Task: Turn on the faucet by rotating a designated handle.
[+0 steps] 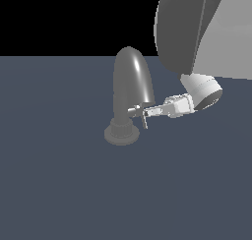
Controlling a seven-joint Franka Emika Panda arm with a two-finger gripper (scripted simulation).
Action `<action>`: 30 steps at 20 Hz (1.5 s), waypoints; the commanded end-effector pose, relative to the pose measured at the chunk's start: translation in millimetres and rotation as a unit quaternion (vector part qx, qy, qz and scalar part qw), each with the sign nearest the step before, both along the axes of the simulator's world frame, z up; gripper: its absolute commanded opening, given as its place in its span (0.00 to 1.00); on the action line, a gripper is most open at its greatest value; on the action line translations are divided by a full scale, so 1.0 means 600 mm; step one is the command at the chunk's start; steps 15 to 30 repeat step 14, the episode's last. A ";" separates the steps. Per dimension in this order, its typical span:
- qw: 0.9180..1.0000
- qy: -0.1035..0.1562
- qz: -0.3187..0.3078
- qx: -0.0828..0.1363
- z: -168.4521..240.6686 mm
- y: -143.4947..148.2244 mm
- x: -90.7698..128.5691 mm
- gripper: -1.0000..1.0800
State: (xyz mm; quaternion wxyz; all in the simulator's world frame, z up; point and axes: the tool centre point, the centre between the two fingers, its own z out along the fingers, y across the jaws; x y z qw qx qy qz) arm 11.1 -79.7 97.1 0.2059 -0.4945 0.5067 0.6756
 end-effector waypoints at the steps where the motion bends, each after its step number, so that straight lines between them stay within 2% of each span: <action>1: 1.000 0.017 -0.011 -0.010 -0.063 0.011 -0.005 0.00; 13: 1.000 0.025 -0.013 -0.011 -0.098 0.015 0.002 0.00; 30: 1.000 0.025 -0.013 -0.011 -0.098 0.015 0.002 0.00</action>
